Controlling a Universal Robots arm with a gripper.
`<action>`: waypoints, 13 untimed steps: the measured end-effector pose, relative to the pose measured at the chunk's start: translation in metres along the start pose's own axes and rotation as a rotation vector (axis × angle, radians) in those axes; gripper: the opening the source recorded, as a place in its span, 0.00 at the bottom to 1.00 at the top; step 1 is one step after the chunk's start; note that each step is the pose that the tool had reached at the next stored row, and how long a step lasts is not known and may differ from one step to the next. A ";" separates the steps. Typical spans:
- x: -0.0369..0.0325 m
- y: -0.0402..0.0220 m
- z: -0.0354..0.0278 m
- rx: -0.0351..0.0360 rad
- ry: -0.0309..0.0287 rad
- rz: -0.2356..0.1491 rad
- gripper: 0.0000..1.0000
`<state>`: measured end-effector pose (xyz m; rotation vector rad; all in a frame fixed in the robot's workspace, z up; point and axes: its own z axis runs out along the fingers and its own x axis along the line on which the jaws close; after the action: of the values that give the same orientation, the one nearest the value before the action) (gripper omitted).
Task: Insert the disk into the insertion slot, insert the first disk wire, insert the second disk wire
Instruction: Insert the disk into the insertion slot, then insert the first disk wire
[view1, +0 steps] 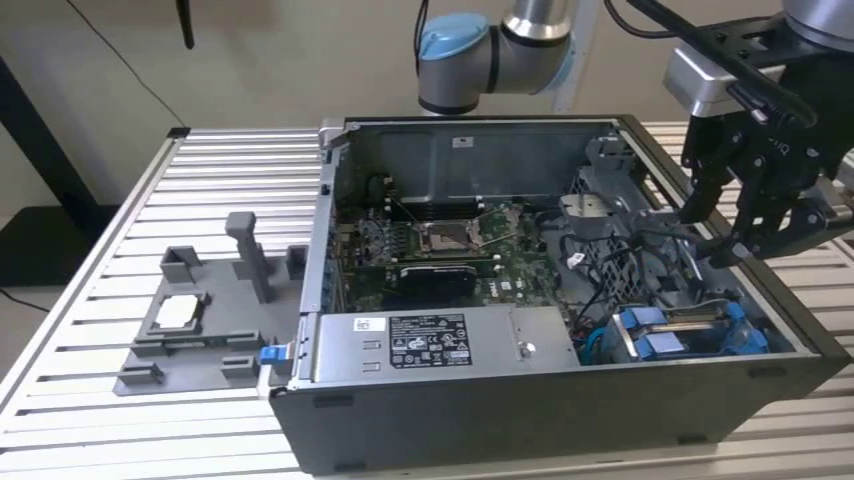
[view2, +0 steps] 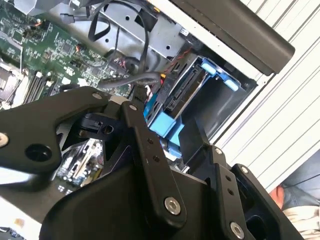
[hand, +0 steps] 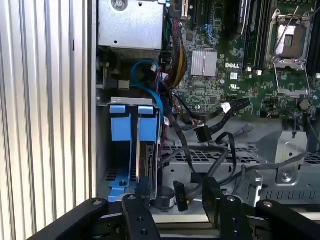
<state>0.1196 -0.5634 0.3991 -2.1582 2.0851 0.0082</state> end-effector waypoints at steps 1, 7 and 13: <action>0.0000 0.0001 0.0004 0.0021 0.0000 0.000 0.55; 0.0002 0.0004 0.0036 0.0470 0.0013 -0.005 0.55; 0.0001 0.0011 0.0117 0.0628 0.0023 -0.007 0.55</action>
<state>0.1196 -0.5623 0.3874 -2.1300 2.0509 -0.0597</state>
